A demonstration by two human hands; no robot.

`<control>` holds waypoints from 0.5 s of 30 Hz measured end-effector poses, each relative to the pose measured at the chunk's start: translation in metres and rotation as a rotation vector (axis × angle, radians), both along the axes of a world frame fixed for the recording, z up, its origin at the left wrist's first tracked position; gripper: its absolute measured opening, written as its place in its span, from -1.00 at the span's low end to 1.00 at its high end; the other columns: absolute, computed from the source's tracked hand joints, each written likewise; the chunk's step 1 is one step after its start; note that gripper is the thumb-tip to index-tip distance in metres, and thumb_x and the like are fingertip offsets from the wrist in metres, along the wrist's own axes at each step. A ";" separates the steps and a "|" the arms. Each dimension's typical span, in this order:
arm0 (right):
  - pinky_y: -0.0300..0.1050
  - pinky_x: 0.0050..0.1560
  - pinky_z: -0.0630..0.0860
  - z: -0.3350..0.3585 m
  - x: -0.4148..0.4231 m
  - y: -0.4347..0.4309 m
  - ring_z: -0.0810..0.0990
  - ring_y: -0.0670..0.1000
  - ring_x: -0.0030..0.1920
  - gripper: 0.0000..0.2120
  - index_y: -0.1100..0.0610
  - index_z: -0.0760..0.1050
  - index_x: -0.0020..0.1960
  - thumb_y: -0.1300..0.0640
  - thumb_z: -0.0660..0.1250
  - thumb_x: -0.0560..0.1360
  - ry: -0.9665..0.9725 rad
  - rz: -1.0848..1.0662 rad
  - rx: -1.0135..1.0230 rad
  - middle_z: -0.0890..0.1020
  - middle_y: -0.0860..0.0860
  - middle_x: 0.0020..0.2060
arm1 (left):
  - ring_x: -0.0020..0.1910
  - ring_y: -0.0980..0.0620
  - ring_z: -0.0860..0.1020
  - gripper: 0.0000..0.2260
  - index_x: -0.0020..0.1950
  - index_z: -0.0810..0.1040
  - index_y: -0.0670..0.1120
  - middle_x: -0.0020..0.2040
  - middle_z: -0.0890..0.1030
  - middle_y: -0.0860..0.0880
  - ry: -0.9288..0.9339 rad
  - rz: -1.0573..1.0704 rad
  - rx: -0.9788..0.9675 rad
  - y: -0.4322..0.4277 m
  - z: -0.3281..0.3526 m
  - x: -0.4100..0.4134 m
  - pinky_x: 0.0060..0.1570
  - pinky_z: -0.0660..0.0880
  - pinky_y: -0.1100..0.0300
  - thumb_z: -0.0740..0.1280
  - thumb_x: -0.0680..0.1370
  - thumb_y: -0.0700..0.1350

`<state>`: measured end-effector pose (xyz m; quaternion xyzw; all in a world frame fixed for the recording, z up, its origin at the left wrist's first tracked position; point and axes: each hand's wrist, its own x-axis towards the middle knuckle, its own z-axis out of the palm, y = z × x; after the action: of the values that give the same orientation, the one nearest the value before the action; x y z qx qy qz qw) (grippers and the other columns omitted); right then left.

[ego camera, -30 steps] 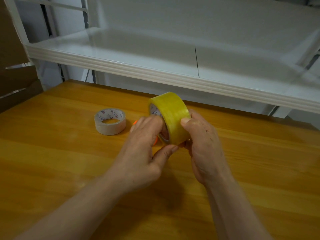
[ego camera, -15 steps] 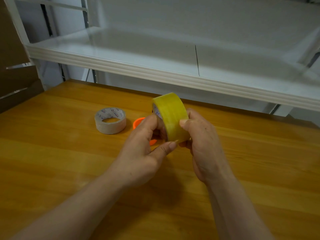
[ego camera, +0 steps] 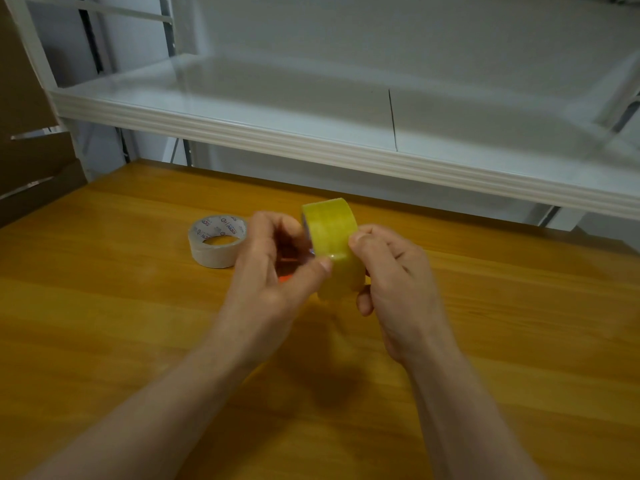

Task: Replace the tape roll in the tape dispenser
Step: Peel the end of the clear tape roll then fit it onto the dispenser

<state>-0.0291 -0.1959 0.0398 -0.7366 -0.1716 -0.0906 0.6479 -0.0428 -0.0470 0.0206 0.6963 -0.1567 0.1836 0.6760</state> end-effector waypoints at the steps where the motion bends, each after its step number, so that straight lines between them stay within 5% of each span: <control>1: -0.13 -0.54 0.31 0.000 0.000 0.001 0.39 0.05 -0.42 -0.69 0.25 0.48 -0.23 0.11 0.22 0.61 -0.005 0.000 -0.026 0.45 0.08 -0.40 | -0.12 0.15 0.52 -0.69 0.06 0.39 0.00 -0.08 0.48 0.02 -0.050 0.063 0.004 0.001 0.002 -0.001 -0.16 0.52 0.23 0.42 0.42 0.03; 5: -0.24 -0.48 0.48 0.000 -0.003 0.003 0.50 -0.15 -0.43 -0.74 0.09 0.58 -0.18 0.14 0.23 0.65 -0.015 0.022 -0.142 0.55 -0.13 -0.41 | 0.09 0.09 0.48 -0.74 0.17 0.46 0.03 0.08 0.45 0.01 -0.250 0.388 0.337 0.008 0.006 -0.001 0.04 0.44 0.31 0.38 0.52 0.03; 9: 0.09 -0.41 0.64 0.000 -0.004 0.006 0.63 0.21 -0.25 -0.75 0.14 0.58 -0.10 0.01 0.23 0.59 -0.080 0.007 -0.236 0.63 0.23 -0.23 | 0.10 -0.04 0.43 -0.78 0.17 0.59 -0.02 0.07 0.44 0.03 -0.348 0.451 0.517 0.007 0.007 0.000 0.08 0.33 0.27 0.36 0.54 -0.04; 11: 0.27 -0.38 0.59 0.001 -0.004 0.005 0.63 0.28 -0.23 -0.73 0.12 0.57 -0.12 -0.03 0.22 0.56 -0.109 -0.024 -0.273 0.63 0.23 -0.25 | 0.08 -0.05 0.44 -0.79 0.16 0.60 -0.04 0.06 0.46 0.01 -0.361 0.455 0.543 0.006 0.007 -0.001 0.07 0.26 0.38 0.38 0.53 -0.09; 15: 0.29 -0.40 0.54 0.000 -0.005 0.005 0.63 0.30 -0.25 -0.75 0.10 0.57 -0.14 -0.02 0.22 0.55 -0.120 -0.054 -0.272 0.64 0.21 -0.28 | 0.06 -0.09 0.48 -0.83 0.11 0.63 -0.08 0.04 0.53 -0.02 -0.380 0.450 0.524 0.004 0.009 -0.003 0.09 0.25 0.40 0.40 0.52 -0.15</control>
<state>-0.0337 -0.1912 0.0400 -0.8153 -0.2010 -0.1278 0.5278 -0.0456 -0.0433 0.0293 0.8159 -0.1641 0.4065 0.3770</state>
